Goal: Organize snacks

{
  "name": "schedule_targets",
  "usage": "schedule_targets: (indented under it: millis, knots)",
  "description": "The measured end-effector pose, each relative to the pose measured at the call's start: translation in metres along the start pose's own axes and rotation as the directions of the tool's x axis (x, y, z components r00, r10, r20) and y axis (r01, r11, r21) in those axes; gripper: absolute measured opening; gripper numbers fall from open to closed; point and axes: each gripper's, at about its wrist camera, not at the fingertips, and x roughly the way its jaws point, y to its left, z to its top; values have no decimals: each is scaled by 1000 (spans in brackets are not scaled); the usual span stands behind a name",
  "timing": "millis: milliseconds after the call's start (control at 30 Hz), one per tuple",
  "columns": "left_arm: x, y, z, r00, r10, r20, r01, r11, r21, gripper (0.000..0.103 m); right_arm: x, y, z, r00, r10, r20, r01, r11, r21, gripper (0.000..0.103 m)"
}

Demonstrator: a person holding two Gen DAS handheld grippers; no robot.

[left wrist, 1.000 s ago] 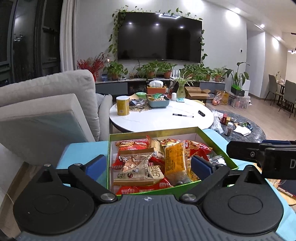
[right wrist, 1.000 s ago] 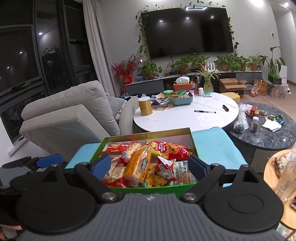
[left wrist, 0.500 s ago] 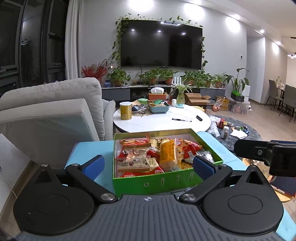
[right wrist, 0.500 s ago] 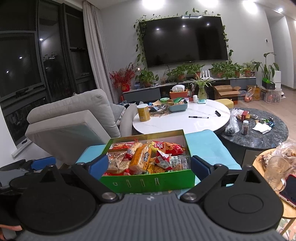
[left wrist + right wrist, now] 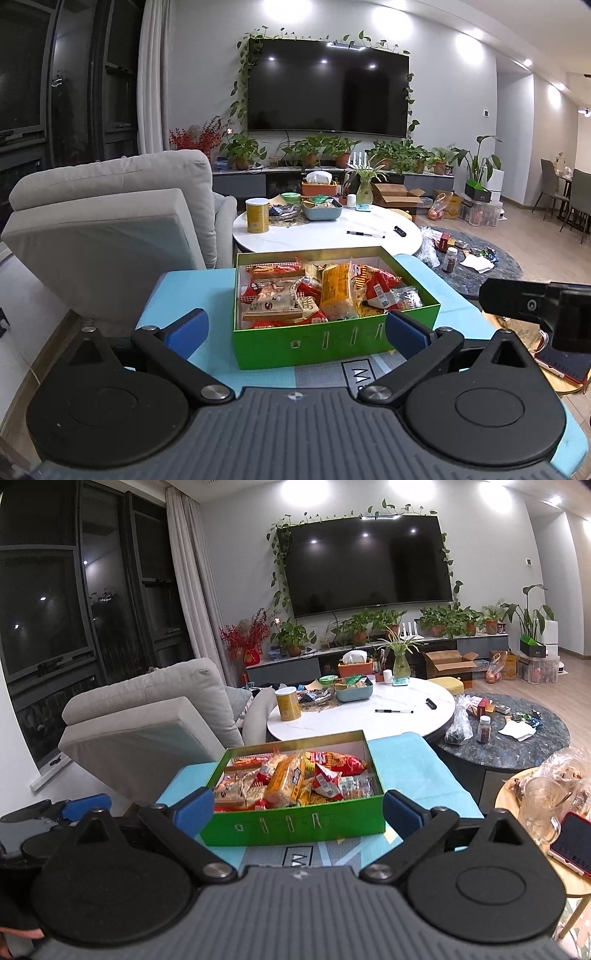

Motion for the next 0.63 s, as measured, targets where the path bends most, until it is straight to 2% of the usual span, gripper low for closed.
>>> schedule_targets:
  millis: [633]
  knots:
    - [-5,5,-3,1000,0,-6,0,1000,-20,102,-3,2,-10,1000,9,-13,-9,1000,-2,68]
